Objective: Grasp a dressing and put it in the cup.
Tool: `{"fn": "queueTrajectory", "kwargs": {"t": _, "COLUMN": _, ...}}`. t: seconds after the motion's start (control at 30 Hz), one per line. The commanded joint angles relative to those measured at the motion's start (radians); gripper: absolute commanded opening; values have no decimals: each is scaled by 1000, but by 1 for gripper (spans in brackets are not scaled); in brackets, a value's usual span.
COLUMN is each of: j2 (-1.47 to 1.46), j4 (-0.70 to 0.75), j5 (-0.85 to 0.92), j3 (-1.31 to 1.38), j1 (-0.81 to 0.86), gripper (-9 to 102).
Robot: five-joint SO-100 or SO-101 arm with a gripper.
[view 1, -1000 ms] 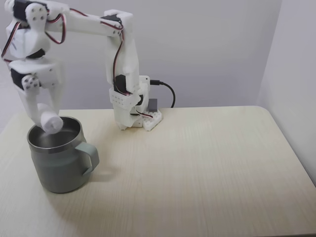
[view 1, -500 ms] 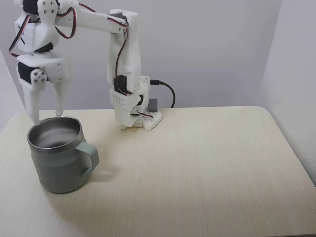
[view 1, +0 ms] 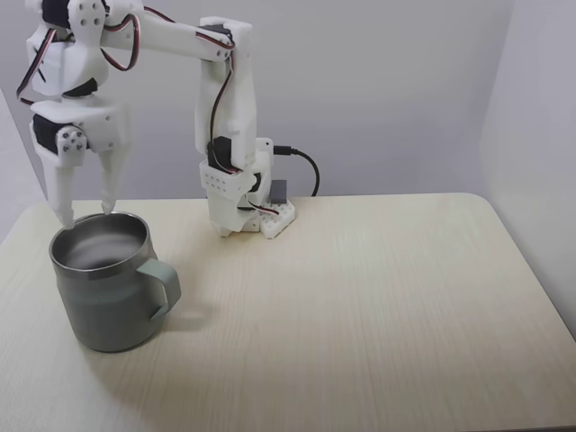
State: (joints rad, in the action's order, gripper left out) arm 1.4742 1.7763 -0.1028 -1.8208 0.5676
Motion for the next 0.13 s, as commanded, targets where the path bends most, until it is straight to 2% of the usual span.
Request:
{"fn": "queueTrajectory", "kwargs": {"t": 0.0, "j2": 2, "j4": -12, "j5": -12, "j3": -3, "j1": -8, "gripper": 16}}
{"fn": "queueTrajectory", "kwargs": {"t": 0.1, "j2": 6, "j4": -20, "j5": -12, "j3": 5, "j1": -8, "gripper": 15}}
